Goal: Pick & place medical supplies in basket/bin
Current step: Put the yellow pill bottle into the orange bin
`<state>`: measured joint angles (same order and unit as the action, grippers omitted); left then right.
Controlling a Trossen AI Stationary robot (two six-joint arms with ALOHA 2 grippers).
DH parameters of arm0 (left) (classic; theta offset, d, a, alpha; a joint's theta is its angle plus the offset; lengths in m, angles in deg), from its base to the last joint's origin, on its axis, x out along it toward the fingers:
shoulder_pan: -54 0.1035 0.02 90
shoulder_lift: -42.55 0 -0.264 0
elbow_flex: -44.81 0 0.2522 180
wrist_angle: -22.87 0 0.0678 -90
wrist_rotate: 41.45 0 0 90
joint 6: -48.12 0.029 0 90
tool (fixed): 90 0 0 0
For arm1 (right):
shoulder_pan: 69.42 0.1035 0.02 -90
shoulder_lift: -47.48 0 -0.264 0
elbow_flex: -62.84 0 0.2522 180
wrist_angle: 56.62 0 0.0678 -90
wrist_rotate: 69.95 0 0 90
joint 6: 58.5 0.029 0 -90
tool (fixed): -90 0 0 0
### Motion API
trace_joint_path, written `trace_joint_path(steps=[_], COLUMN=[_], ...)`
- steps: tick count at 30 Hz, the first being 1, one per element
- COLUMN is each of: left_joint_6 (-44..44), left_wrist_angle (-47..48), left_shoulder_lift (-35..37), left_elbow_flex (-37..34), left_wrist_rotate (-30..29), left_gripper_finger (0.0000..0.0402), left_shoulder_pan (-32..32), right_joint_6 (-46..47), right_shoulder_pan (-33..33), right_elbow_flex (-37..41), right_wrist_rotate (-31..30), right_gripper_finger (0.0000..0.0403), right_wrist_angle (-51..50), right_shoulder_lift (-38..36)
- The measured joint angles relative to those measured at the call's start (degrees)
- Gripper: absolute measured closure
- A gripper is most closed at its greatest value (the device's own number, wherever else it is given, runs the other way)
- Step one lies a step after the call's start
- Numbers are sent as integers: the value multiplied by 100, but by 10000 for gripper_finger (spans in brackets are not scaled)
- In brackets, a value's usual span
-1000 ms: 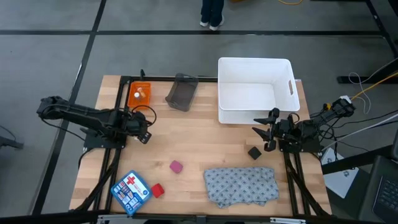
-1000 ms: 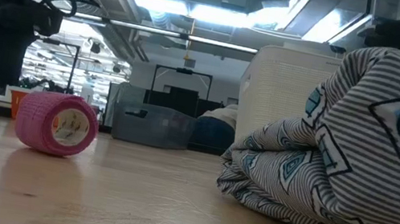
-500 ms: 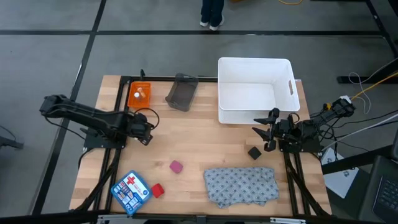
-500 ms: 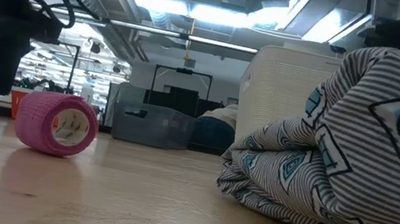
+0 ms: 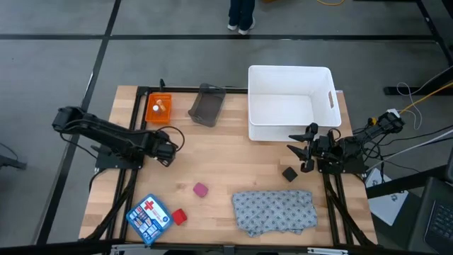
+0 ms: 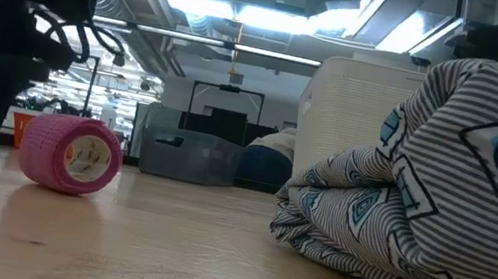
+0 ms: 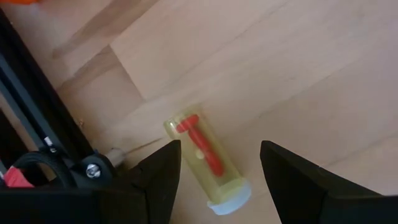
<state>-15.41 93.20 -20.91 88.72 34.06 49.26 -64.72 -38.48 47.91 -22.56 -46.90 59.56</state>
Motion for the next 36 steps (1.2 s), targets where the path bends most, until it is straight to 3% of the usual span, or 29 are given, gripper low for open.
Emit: trace_joint_path(steps=[11, 22, 29, 36], left_joint_6=[-24, 607, 722, 851], left_wrist_angle=[-249, -1158, -1181, -1184], left_shoulder_lift=[-626, -682, -680, -381], left_elbow_flex=[-7, -7, -4, 31], left_wrist_rotate=[188, 179, -226, -812], left_gripper_finger=[193, 277, 319, 310], left_shoulder_pan=[-4, -4, -4, -2], right_joint_6=[0, 0, 0, 0], right_shoulder_pan=[0, 2, 0, 1], right_elbow_flex=[0, 0, 0, 0], right_wrist_rotate=[0, 0, 0, 0], right_gripper_finger=[216, 216, 216, 216], right_wrist_angle=[-2, -4, -7, -8], right_shoulder_lift=[0, 0, 0, 0])
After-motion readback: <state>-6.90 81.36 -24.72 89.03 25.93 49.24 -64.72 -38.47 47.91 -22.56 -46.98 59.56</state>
